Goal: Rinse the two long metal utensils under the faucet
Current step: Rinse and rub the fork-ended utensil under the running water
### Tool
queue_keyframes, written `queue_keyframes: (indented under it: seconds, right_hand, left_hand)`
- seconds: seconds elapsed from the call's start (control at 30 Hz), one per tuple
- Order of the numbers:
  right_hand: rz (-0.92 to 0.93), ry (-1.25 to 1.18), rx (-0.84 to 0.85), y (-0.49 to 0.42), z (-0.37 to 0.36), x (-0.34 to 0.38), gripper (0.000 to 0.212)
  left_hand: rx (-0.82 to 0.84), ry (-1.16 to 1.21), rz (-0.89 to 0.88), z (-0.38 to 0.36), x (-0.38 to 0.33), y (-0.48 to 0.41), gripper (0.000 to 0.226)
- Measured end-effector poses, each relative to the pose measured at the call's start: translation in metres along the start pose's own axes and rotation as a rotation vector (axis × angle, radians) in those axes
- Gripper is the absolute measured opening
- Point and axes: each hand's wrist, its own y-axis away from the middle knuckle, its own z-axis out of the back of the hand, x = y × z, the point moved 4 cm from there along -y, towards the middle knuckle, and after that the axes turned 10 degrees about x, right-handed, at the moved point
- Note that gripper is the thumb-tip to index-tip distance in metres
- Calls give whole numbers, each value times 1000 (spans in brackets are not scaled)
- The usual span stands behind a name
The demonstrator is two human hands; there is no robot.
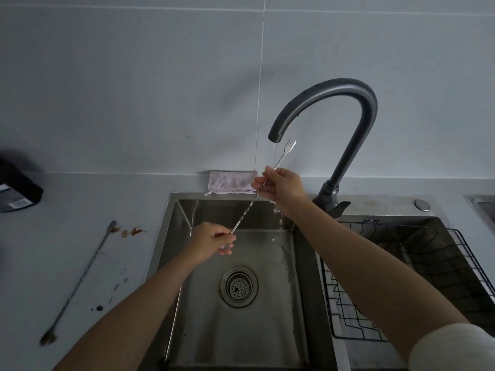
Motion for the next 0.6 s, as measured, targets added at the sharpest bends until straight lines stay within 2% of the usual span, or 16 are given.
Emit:
queue_keyframes:
  seconds: [0.1,0.13,0.3,0.6]
  right_hand:
    - [-25,49,11,0,-2,-3,35]
    - [-24,49,25,-1,-2,-4,34]
    - [1,-68,40,-3,-3,-2,14]
    - [-11,-110,36,-6,-2,-8,27]
  left_hand:
    - [5,-34,22,11,5,6,13]
    - [14,-43,22,15,5,7,9]
    - [35,-161,31,31,11,15,26]
    - [-9,-194,32,53,14,23,29]
